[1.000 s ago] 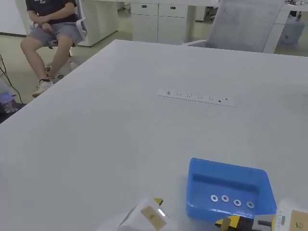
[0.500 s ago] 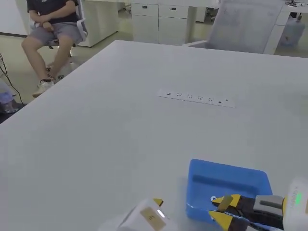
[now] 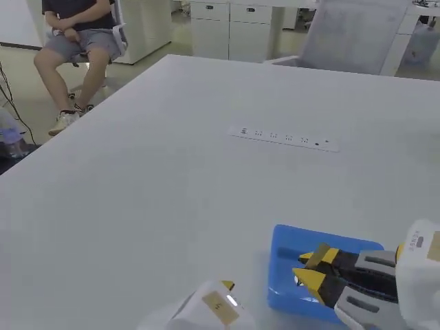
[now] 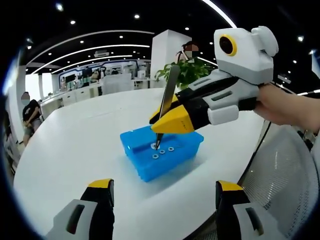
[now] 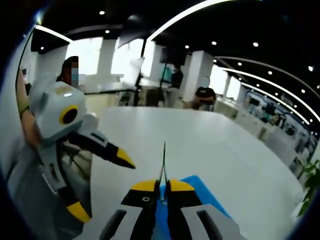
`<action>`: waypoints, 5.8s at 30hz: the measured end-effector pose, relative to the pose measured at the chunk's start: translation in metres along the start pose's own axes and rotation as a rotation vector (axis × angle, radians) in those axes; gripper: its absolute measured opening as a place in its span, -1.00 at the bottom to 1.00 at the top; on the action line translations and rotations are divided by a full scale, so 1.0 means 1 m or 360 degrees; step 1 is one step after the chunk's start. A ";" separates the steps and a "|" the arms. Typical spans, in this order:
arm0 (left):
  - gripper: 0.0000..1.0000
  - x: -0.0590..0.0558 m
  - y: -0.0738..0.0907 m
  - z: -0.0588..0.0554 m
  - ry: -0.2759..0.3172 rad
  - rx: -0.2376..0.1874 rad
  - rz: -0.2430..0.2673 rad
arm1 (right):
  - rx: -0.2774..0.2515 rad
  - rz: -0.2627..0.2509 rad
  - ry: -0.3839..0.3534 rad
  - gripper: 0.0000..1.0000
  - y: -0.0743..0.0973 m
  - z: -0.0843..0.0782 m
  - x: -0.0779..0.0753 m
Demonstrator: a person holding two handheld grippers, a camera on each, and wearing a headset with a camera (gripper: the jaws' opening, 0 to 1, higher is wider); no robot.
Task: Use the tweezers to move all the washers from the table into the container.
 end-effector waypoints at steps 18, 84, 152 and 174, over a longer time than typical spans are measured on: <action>0.70 0.001 0.000 0.000 0.0018 0.0004 -0.0007 | 0.0017 -0.0038 -0.0302 -0.94 -0.027 -0.020 -0.031; 0.36 -0.001 0.007 0.013 0.0102 -0.0159 -0.0140 | 0.0030 -0.0104 -0.0254 -0.93 -0.017 -0.022 -0.045; -1.00 -0.028 0.007 0.105 -0.0704 0.0020 -0.1163 | 0.0207 0.0598 0.0041 -0.92 0.049 -0.046 0.028; -1.00 -0.026 -0.026 0.056 -0.1240 0.0317 -0.1015 | 0.0422 0.0515 0.0178 -0.97 0.021 -0.092 0.029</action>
Point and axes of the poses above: the centre of the closed fingertips' face, and the gripper's own axes: y roughly backward along the fingers, x roughly to its left, z roughly out of its top, the point moved 7 cm from there along y, roughly backward along the fingers, and after that the axes turned 10 degrees about z, right-handed, at the moved point
